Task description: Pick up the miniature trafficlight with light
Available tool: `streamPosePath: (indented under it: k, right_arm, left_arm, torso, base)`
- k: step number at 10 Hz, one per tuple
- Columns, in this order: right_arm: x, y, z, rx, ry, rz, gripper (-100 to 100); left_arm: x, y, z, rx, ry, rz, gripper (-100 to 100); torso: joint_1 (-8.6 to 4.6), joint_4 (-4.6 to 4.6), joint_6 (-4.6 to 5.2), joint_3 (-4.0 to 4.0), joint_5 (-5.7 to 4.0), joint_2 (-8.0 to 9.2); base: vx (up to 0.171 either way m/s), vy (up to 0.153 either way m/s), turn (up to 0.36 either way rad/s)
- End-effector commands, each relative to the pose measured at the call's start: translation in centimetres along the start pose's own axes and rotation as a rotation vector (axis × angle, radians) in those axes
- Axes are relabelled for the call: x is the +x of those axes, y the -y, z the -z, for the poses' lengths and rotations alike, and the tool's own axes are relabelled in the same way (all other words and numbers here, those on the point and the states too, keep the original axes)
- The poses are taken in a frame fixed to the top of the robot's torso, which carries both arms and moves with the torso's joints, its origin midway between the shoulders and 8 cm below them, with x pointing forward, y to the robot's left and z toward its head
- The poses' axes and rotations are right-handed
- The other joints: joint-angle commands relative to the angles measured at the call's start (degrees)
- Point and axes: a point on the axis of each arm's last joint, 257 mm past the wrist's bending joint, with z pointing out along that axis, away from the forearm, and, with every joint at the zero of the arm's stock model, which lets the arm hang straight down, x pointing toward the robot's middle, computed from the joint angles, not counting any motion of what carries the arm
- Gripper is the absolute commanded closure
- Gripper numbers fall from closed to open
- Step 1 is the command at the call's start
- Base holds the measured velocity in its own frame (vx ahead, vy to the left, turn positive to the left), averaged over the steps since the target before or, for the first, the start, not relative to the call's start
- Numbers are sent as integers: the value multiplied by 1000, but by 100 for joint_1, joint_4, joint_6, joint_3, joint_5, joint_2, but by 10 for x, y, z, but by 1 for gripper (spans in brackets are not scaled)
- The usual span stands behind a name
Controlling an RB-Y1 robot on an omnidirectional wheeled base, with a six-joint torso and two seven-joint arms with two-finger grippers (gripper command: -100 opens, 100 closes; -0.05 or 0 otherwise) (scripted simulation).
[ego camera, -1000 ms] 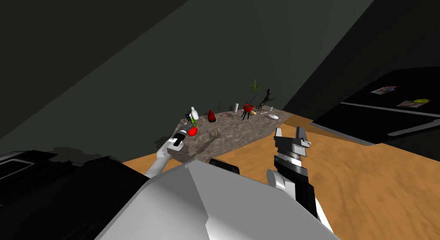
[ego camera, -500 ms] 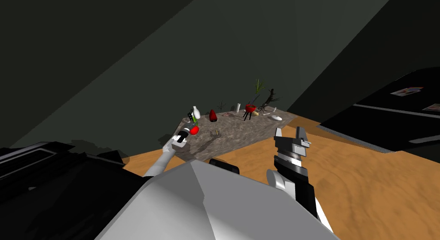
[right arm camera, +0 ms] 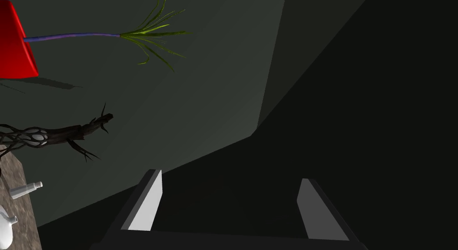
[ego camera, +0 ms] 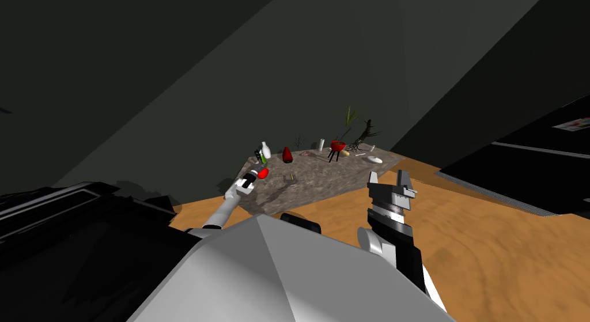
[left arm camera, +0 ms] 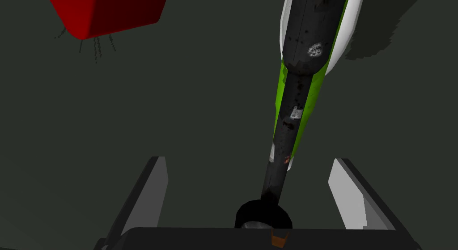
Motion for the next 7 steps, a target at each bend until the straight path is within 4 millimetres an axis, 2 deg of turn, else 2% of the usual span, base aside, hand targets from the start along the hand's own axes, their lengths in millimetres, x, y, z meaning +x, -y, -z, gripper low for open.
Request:
streamPosePath:
  k: [1,2,3,5,6,7]
  right_arm:
    - [0,0,0,0,0,0,0]
    - [0,0,0,0,0,0,0]
    - [0,0,0,0,0,0,0]
    - [0,0,0,0,0,0,0]
    - [0,0,0,0,0,0,0]
    - [0,0,0,0,0,0,0]
  left_arm:
    - [10,-7,-4,-11,-22,6,-100]
    - [2,13,-18,41,-1,1,-100]
    - [1,12,-25,37,1,6,-100]
    - [14,4,-24,19,-26,10,-100]
    - [5,22,-38,68,-5,3,-100]
    - [0,24,-44,70,3,6,-100]
  torso:
    - [0,0,0,0,0,0]
    - [8,-9,1,-8,10,-7]
    - [8,-12,-2,-11,12,-11]
    - [14,-13,1,-14,13,-15]
    - [23,-18,-1,-17,19,-17]
    - [19,-19,-4,-17,20,-16]
  base:
    - [-6,-19,3]
    - [-16,-34,165]
    - [-17,-37,100]
    - [-4,-6,-16]
    - [-12,-18,162]
    - [-17,-32,105]
